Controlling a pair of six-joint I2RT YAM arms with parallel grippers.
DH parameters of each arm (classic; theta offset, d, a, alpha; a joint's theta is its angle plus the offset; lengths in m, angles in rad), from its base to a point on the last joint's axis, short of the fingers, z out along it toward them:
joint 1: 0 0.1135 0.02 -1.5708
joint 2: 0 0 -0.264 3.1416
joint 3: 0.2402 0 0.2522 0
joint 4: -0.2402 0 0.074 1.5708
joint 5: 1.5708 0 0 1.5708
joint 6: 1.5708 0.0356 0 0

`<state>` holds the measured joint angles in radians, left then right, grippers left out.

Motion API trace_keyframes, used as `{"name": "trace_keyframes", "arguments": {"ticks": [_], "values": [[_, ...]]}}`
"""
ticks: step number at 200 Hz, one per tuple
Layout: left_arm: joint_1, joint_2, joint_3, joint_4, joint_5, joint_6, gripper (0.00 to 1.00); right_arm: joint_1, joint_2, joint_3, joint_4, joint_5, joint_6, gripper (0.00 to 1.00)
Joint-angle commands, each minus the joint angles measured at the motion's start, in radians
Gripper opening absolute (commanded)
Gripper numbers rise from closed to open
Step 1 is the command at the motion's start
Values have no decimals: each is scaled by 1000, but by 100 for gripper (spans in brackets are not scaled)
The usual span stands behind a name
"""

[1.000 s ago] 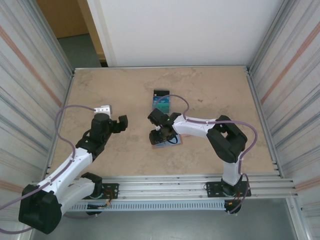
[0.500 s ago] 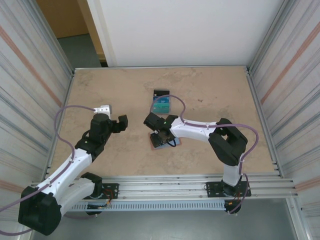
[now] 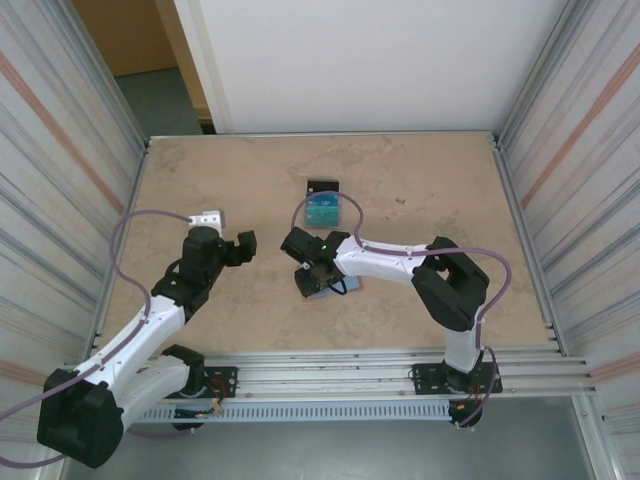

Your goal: Take the credit cards out of the card holder

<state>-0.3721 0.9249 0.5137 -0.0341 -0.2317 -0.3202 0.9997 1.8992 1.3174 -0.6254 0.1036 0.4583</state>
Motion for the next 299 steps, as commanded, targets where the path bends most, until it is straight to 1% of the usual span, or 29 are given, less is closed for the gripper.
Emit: {"name": "trace_keyframes", "arguments": {"ticks": [1,28,52,82,97,119,176,197,227,246,267,299], "values": [[6,1,11,-16,-6,-20,99,2,25,16,-8,-16,-20,53],[7,4,14,-16,-4,-21,99,2,41,11,-15,-9,-15,59],[6,7,18,-17,-1,-22,99,0,53,4,-19,-2,-10,59],[6,8,27,-21,3,-18,99,-4,57,-14,-14,-2,0,56],[6,8,32,-26,3,-14,99,-7,56,-23,-7,-5,0,51],[6,6,36,-30,4,-13,99,-10,55,-33,4,-10,1,49],[1,1,45,-34,30,5,99,-32,15,-61,36,-16,8,38],[-34,3,59,-34,17,48,99,-49,-12,-74,59,-35,16,36],[-96,15,81,-35,-33,103,99,-76,-53,-104,114,-100,30,32],[-146,31,88,-18,-74,148,99,-95,-77,-125,140,-126,42,31],[-187,57,99,-11,-109,162,99,-113,-101,-145,144,-110,52,33],[-208,84,107,7,-120,156,99,-130,-138,-162,131,-68,58,35]]}}
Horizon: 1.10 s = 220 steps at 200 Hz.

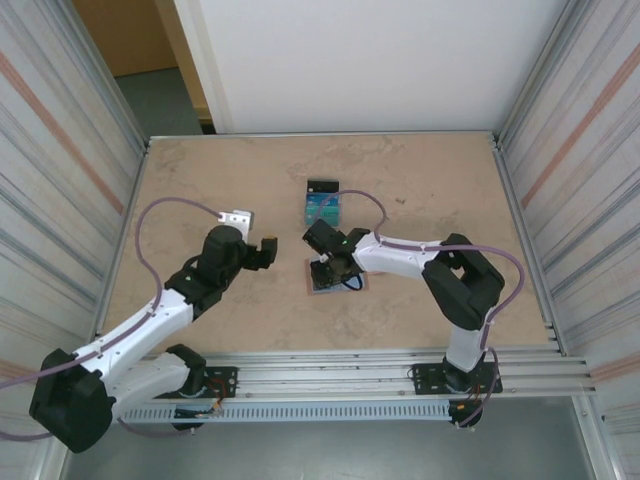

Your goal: Take the credit cards out of the card holder

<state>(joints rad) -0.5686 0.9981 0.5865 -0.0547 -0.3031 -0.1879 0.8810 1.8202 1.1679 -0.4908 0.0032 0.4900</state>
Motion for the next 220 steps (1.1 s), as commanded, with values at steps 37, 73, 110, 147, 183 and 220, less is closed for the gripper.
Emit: {"name": "trace_keyframes", "arguments": {"ticks": [37,73,110,147,183,220], "values": [[-12,14,37,39,-50,18,99,-20,-70,-17,-24,84,32,38],[-13,11,41,26,-62,18,99,-38,-68,-22,-44,120,42,38],[-16,9,41,23,-62,23,99,-55,-91,-33,-55,141,47,38],[-26,26,45,24,-68,30,99,-93,-110,-67,-59,149,64,39],[-47,50,53,29,-83,33,99,-128,-111,-99,-57,149,80,41],[-73,92,53,33,-71,-12,99,-146,-111,-122,-67,158,98,40]]}}
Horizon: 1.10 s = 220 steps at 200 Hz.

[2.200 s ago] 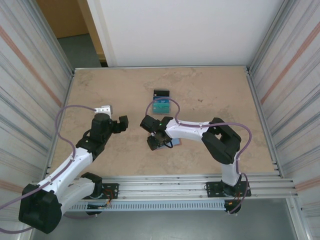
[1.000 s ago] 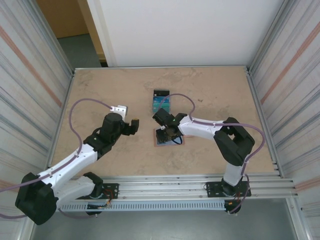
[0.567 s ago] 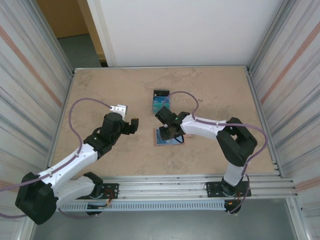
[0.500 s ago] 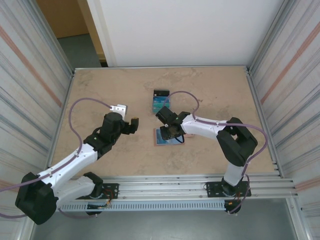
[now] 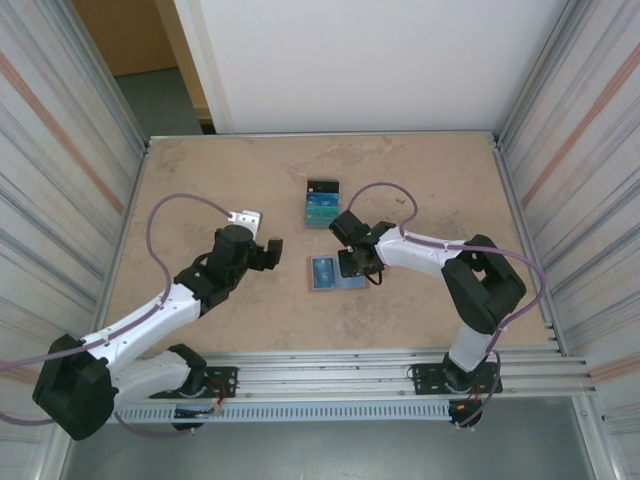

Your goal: Take the credit cards out of the card holder

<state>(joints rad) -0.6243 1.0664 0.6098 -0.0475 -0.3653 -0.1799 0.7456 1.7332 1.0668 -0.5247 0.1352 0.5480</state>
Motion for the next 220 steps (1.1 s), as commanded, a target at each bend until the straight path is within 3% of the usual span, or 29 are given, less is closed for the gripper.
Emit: {"name": "trace_keyframes", "arguments": {"ticks": [1,65,112,131,179,220], "values": [[-19,26,30,27,-7,-23,99,-11,-24,-21,-34,26,41,40],[-170,193,48,53,-54,-75,99,-43,-130,-56,-63,53,80,41],[-216,306,84,82,-44,-87,99,-69,-236,-59,-75,57,104,52],[-237,348,102,91,-43,-81,99,-76,-273,-66,-43,2,101,56],[-250,437,119,112,-51,-101,99,-106,-263,-81,60,-234,89,38],[-251,487,127,126,-40,-106,99,-109,-183,-87,125,-340,86,31]]}}
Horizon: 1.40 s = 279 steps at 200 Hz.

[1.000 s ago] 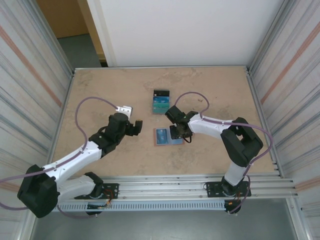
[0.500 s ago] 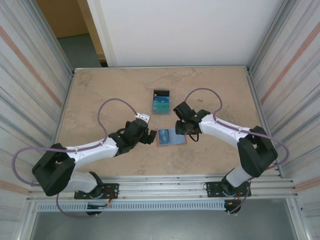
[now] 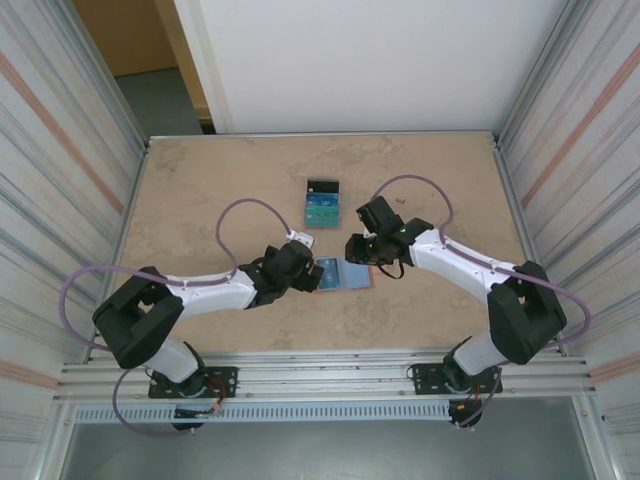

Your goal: Take the credit cards out of the card holder

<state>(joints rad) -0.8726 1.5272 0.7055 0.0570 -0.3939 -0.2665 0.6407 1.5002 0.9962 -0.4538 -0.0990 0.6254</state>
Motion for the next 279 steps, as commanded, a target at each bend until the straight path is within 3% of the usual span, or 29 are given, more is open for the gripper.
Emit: {"name": "trace_keyframes", "arguments": {"ticks": [1,102,279], "values": [[-3,27,32,21,-11,-21,99,-4,51,-16,57,-108,8,31],[-5,88,36,-2,-21,-19,99,-10,174,-38,137,-205,-3,21],[-33,125,75,-80,-83,6,99,-33,253,-77,221,-292,22,15]]}}
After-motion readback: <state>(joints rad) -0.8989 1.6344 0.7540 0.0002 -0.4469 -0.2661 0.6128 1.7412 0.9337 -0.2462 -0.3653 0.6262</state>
